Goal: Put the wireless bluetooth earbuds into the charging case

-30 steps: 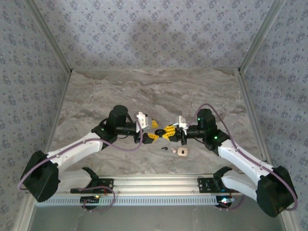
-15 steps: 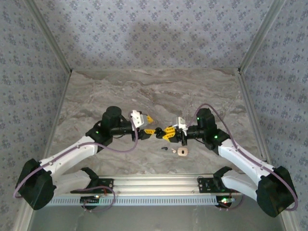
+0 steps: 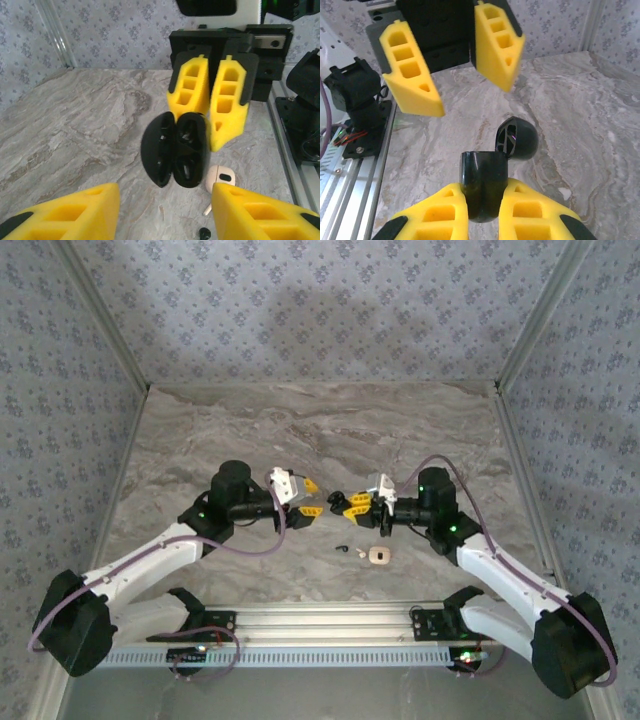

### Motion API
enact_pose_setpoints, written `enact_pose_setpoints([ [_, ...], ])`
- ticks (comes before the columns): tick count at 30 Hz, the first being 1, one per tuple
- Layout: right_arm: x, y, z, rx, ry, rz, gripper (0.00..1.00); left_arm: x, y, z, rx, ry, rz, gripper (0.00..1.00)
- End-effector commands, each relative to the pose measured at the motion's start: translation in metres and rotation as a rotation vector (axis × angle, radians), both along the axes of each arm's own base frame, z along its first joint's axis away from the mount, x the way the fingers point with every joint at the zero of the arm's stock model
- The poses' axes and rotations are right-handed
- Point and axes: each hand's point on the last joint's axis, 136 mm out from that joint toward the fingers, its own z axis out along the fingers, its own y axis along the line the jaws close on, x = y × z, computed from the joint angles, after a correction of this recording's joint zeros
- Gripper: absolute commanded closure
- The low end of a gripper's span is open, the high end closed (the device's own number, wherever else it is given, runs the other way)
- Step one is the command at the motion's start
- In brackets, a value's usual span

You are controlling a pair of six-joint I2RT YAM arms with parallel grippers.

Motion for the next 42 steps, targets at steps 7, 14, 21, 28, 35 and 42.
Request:
enact_pose_setpoints([
  [7,-0.022,0.003,0.016,0.046,-0.053,0.121,0.86,-0.003,-0.007,0.011,-0.055,0.002,-0.048,0.5],
  [14,-0.032,0.004,-0.001,-0.076,-0.106,0.198,0.86,-0.018,-0.014,0.012,-0.043,0.048,-0.166,0.55],
  [21,-0.036,0.005,0.002,-0.093,-0.164,0.265,0.86,-0.028,-0.018,0.007,-0.006,0.094,-0.245,0.58],
  [28,-0.037,0.007,0.006,-0.078,-0.191,0.29,0.86,-0.03,-0.022,0.002,0.025,0.111,-0.266,0.6],
  [35,-0.037,0.009,0.009,-0.071,-0.2,0.3,0.86,-0.03,-0.024,-0.005,0.048,0.131,-0.275,0.62],
  [42,-0.037,0.009,0.009,-0.073,-0.206,0.305,0.86,-0.031,-0.024,-0.005,0.052,0.131,-0.278,0.72],
])
